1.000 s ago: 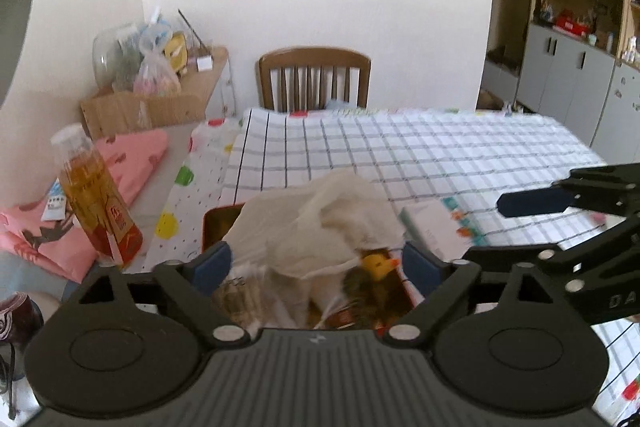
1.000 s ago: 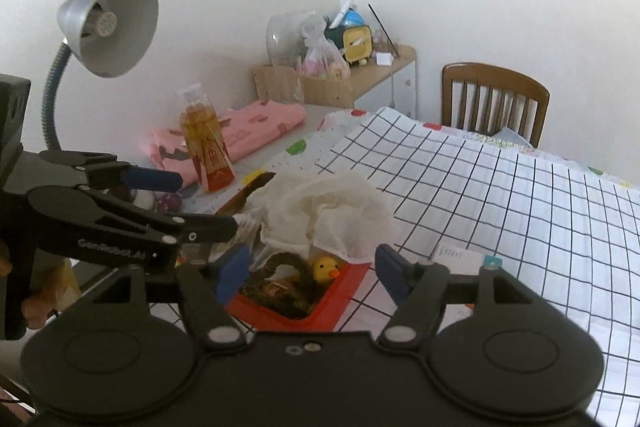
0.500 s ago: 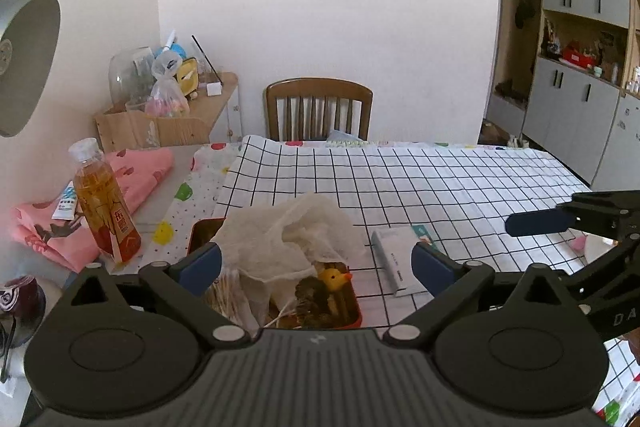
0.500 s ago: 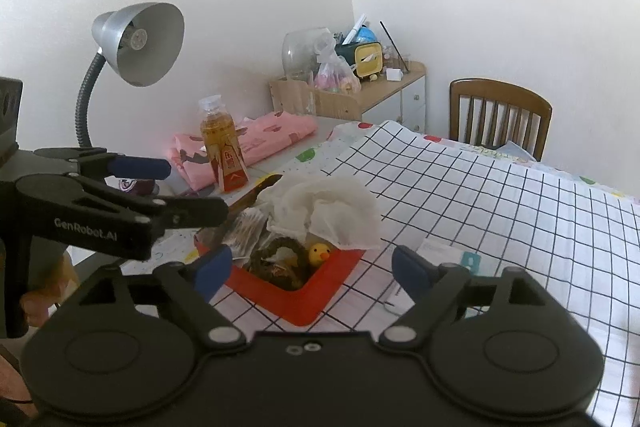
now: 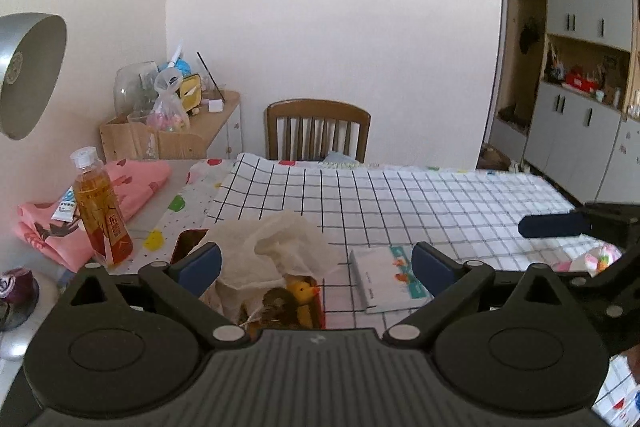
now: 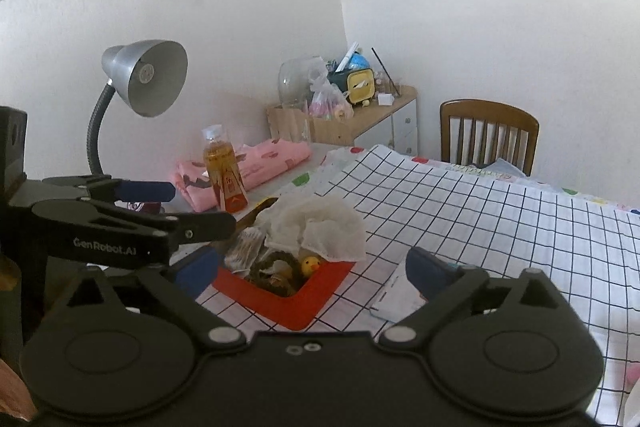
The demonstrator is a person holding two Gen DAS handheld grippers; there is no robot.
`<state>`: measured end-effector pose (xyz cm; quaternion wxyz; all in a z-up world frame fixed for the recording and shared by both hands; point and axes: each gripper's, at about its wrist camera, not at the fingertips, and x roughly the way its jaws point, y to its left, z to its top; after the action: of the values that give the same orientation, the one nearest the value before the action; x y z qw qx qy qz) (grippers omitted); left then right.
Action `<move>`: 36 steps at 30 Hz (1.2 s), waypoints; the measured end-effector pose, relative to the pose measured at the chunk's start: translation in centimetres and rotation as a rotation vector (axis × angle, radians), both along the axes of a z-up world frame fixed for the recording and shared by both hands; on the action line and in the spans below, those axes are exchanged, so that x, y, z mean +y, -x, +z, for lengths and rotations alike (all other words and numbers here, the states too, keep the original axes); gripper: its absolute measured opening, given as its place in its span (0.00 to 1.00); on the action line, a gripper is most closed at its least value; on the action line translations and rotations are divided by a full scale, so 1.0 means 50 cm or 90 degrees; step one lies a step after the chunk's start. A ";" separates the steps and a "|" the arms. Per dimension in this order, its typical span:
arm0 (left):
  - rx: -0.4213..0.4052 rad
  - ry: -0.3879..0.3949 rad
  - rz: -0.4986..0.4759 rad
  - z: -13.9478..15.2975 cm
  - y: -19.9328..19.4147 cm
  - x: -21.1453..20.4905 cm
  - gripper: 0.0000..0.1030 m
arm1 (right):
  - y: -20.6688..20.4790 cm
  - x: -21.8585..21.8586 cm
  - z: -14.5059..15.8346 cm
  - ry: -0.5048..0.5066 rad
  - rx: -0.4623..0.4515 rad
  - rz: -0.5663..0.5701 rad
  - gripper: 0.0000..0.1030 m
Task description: Organize soft objects
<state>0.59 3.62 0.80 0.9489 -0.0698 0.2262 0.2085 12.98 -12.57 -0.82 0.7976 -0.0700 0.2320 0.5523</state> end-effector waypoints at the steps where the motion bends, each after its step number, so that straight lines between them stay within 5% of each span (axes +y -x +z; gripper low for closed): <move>1: -0.003 0.003 -0.002 0.001 0.001 -0.003 0.99 | -0.001 -0.005 0.000 -0.003 0.001 0.000 1.00; 36: -0.042 -0.006 -0.023 0.014 0.012 -0.056 0.99 | -0.015 -0.073 0.010 -0.085 0.011 -0.072 1.00</move>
<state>0.01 0.80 1.51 0.9598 -0.0683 0.1951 0.1901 13.71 -16.21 -0.33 0.8284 0.0013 0.2051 0.5212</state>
